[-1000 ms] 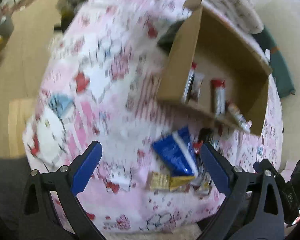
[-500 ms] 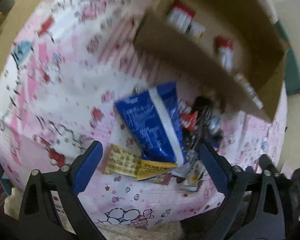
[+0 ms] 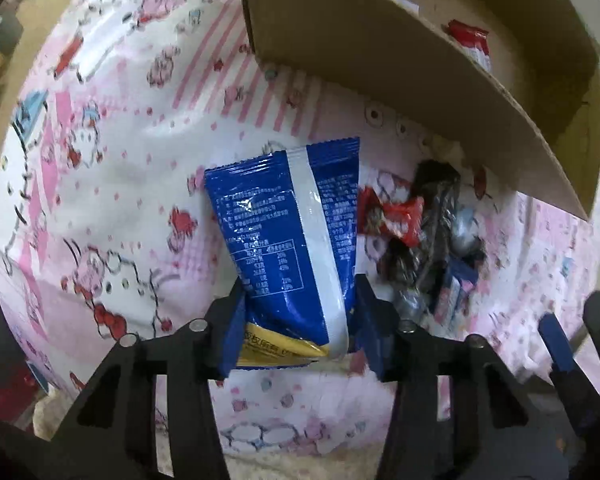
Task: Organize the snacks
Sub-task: 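Grasp the blue bag with the left tool while the right tool grasps a purple-white bar, then carry the blue bag and purple-white bar toward the box, then lower both snacks into the box and open both tools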
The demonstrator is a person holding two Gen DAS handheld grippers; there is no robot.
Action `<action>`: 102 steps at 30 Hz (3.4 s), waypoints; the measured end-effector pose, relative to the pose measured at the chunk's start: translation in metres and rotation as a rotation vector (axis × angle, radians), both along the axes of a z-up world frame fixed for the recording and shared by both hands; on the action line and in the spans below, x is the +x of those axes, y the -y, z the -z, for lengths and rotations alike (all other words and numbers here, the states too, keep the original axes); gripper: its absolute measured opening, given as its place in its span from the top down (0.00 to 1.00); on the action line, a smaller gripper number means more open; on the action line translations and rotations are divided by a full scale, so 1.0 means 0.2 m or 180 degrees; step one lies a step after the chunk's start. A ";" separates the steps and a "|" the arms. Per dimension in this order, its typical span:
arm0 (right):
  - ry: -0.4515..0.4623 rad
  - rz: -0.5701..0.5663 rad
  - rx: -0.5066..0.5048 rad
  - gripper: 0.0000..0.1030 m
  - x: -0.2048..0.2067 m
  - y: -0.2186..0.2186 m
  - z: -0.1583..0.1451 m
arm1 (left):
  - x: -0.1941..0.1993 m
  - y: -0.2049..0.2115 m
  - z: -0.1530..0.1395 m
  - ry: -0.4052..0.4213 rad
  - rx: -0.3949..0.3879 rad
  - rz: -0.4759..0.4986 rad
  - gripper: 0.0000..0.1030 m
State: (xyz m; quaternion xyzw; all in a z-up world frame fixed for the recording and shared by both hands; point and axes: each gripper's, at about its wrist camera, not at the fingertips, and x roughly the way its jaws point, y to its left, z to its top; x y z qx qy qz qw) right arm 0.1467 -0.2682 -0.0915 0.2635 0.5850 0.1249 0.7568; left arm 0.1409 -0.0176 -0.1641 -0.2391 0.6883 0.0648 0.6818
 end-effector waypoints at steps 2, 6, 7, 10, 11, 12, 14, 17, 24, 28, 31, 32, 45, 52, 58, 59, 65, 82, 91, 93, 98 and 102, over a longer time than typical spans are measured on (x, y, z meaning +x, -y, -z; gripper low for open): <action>0.0041 -0.0086 0.0005 0.21 0.00 -0.03 -0.01 | -0.01 -0.01 -0.02 0.0000 -0.0016 0.0090 0.65; 0.0057 -0.0152 0.0000 0.24 0.00 -0.05 -0.01 | -0.02 -0.07 -0.12 0.0088 0.0037 0.0267 0.67; 0.0061 -0.0150 0.0006 0.25 0.00 -0.05 -0.01 | -0.03 -0.08 -0.17 0.0119 0.0071 0.0356 0.67; 0.0046 -0.0200 -0.0031 0.38 0.00 -0.06 0.00 | -0.07 -0.09 -0.26 0.0238 0.0193 0.0622 0.66; 0.0020 -0.0220 -0.0052 0.45 0.00 -0.06 0.01 | -0.06 -0.09 -0.28 0.0273 0.0227 0.0655 0.66; -0.0039 -0.0239 -0.0075 0.51 0.01 -0.07 0.03 | -0.07 -0.10 -0.31 0.0325 0.0274 0.0690 0.66; -0.0129 -0.0267 -0.0107 0.58 0.01 -0.08 0.08 | -0.07 -0.11 -0.35 0.0392 0.0350 0.0715 0.66; -0.0269 -0.0329 -0.0178 0.61 0.01 -0.10 0.14 | -0.08 -0.19 -0.35 0.0454 0.0345 0.0677 0.66; -0.0383 -0.0504 -0.0433 0.66 0.03 -0.18 0.24 | -0.14 -0.29 -0.33 0.0504 0.0292 0.0539 0.66; -0.0366 -0.0628 -0.0558 0.67 0.03 -0.22 0.27 | -0.15 -0.27 -0.31 0.0485 0.0234 0.0532 0.66; -0.0324 -0.0750 -0.0681 0.68 0.04 -0.28 0.28 | -0.14 -0.25 -0.32 0.0516 0.0185 0.0535 0.66; -0.0322 -0.0789 -0.0724 0.69 0.04 -0.29 0.28 | -0.14 -0.25 -0.33 0.0537 0.0194 0.0551 0.66; -0.0209 -0.0904 -0.0794 0.83 0.00 -0.32 0.26 | -0.14 -0.25 -0.33 0.0560 0.0259 0.0543 0.66; -0.0143 -0.0899 -0.0665 0.83 -0.02 -0.29 0.21 | -0.15 -0.29 -0.32 0.0561 0.0369 0.0429 0.66; -0.0043 -0.0906 -0.0522 0.83 -0.05 -0.27 0.13 | -0.16 -0.30 -0.32 0.0571 0.0462 0.0409 0.66; -0.0024 -0.0908 -0.0494 0.83 -0.05 -0.26 0.11 | -0.16 -0.30 -0.33 0.0594 0.0473 0.0404 0.66; 0.0306 -0.0828 -0.0234 0.83 -0.07 -0.20 -0.08 | -0.19 -0.32 -0.49 0.0889 0.0458 0.0412 0.66; 0.0884 -0.0650 -0.0379 0.83 0.34 -0.11 -0.41 | 0.20 -0.30 -0.81 0.1300 0.0524 0.0465 0.66; 0.0645 -0.0779 -0.0755 0.83 0.49 -0.21 -0.17 | 0.45 -0.13 -0.68 0.1187 0.0510 0.0662 0.66; 0.0627 -0.0851 -0.0801 0.83 0.50 -0.24 -0.13 | 0.47 -0.12 -0.65 0.1160 0.0432 0.0629 0.66; 0.0544 -0.0960 -0.1227 0.83 0.51 -0.28 -0.01 | 0.53 -0.10 -0.55 0.1075 0.0423 0.0630 0.66; 0.0527 -0.1049 -0.1286 0.83 0.54 -0.33 0.05 | 0.54 -0.11 -0.52 0.1060 0.0406 0.0592 0.66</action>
